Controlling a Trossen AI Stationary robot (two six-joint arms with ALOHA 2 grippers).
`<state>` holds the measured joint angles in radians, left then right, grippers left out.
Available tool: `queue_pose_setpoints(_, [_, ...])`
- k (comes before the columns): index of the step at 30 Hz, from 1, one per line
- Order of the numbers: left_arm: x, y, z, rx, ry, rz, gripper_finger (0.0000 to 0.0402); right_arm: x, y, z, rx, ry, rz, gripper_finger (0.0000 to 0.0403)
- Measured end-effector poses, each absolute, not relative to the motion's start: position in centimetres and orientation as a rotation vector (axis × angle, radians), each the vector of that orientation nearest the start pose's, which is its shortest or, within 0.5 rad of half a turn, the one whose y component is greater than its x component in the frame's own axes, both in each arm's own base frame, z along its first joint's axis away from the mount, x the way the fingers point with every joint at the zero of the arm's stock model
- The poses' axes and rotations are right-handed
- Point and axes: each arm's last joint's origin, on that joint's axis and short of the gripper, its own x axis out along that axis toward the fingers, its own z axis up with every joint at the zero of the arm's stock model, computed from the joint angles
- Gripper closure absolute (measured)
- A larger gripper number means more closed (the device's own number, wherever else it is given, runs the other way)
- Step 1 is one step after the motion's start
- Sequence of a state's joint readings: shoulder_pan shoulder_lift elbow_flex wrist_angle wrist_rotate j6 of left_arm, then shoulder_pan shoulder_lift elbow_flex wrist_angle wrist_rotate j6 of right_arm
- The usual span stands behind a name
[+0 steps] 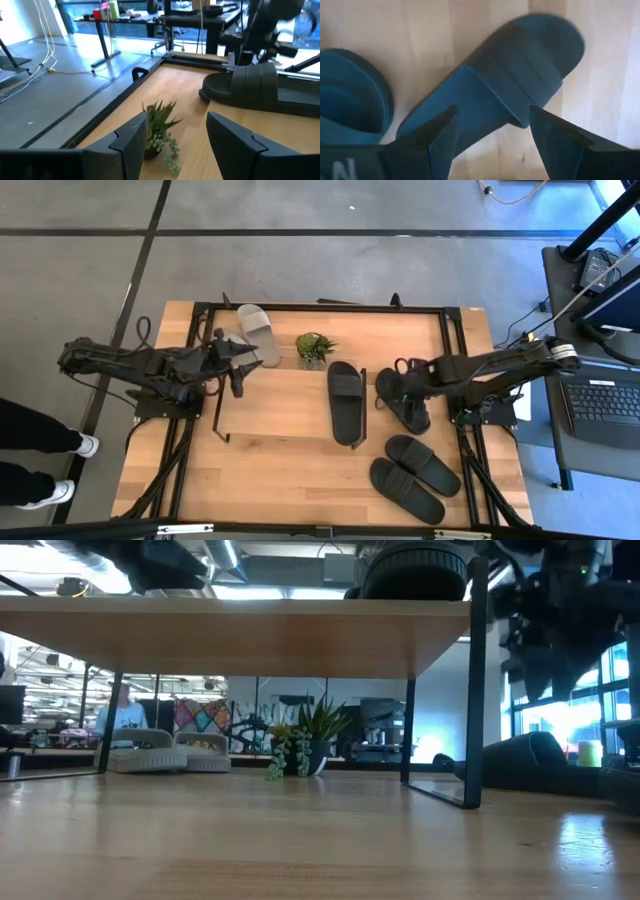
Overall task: Pick and place slides into the shelf
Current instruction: Put the black slide on the shelf
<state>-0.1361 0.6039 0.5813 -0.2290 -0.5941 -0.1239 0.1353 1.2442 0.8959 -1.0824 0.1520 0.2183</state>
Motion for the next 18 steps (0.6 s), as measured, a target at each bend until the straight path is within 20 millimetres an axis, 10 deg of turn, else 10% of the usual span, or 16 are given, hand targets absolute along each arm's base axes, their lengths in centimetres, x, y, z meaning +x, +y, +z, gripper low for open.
queue_pose_setpoints(18, [13.5,-0.2,28.2,0.019,0.231,0.464,0.0207,20.9,2.5,21.4,0.012,1.488,-0.211,0.0162])
